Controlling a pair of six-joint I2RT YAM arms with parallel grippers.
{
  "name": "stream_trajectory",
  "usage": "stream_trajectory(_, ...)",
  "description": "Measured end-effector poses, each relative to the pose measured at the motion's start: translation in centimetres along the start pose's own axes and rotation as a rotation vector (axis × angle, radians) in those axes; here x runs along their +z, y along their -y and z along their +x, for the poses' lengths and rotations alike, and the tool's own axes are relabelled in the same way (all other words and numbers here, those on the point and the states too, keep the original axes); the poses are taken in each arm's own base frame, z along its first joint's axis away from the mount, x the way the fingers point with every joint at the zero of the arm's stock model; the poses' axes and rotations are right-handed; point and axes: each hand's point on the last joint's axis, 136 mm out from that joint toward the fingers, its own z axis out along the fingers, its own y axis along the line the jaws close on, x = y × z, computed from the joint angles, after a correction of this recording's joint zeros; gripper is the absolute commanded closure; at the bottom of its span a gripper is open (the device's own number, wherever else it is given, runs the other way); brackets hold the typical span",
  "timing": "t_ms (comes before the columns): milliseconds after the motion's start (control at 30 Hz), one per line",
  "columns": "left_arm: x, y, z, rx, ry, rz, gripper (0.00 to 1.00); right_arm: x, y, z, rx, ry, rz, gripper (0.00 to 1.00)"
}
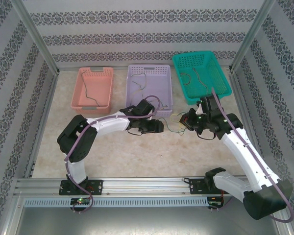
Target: Untangle the cables
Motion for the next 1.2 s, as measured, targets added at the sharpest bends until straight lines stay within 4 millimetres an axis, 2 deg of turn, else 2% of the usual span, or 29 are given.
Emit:
stream_trajectory(67, -0.1, 0.4, -0.4, 0.023, 0.011, 0.014, 0.63, -0.1, -0.1, 0.4, 0.002, -0.019, -0.008, 1.0)
stream_trajectory(133, -0.1, 0.8, -0.6, 0.039, 0.02, 0.025, 0.91, -0.2, 0.0, 0.5, 0.012, -0.027, -0.009, 1.0)
stream_trajectory(167, -0.1, 0.8, -0.8, 0.043, 0.025, 0.027, 1.0, -0.4, 0.1, 0.4, 0.018, -0.025, -0.008, 1.0)
stream_trajectory(300, -0.2, 0.6, -0.8, 0.052, 0.035, 0.017, 1.0, -1.2, 0.7, -0.5, 0.05, 0.012, -0.006, 1.0)
stream_trajectory(400, -0.9, 0.1, 0.0, 0.065, 0.03, 0.006, 1.0, -2.0, 1.3, -2.2, 0.085, 0.067, -0.009, 1.0)
stream_trajectory(500, -2.2, 0.4, 1.3, 0.12, 0.012, -0.001, 1.0, -2.9, 1.7, -4.6, 0.116, 0.138, -0.015, 1.0)
stream_trajectory(633, -4.5, 2.0, 3.6, 0.244, -0.01, 0.001, 1.0, -3.3, 1.8, -8.6, 0.164, 0.213, -0.043, 1.0)
stream_trajectory(700, -5.5, 2.1, 4.6, 0.283, -0.013, -0.01, 1.0, -3.5, 1.7, -10.7, 0.19, 0.233, -0.056, 1.0)
stream_trajectory(800, -6.2, 0.6, 5.7, 0.294, -0.022, -0.076, 1.0, -3.9, 1.3, -13.6, 0.206, 0.238, -0.082, 1.0)
stream_trajectory(900, -6.6, -1.6, 6.1, 0.276, -0.027, -0.168, 1.0, -4.3, 0.8, -15.3, 0.197, 0.23, -0.116, 1.0)
stream_trajectory(1100, -7.9, -4.3, 6.3, 0.241, -0.022, -0.29, 1.0, -4.6, 1.6, -15.3, 0.176, 0.218, -0.109, 1.0)
stream_trajectory(1200, -9.3, -5.4, 6.1, 0.219, -0.005, -0.338, 1.0, -5.6, 2.8, -16.0, 0.2, 0.259, -0.092, 1.0)
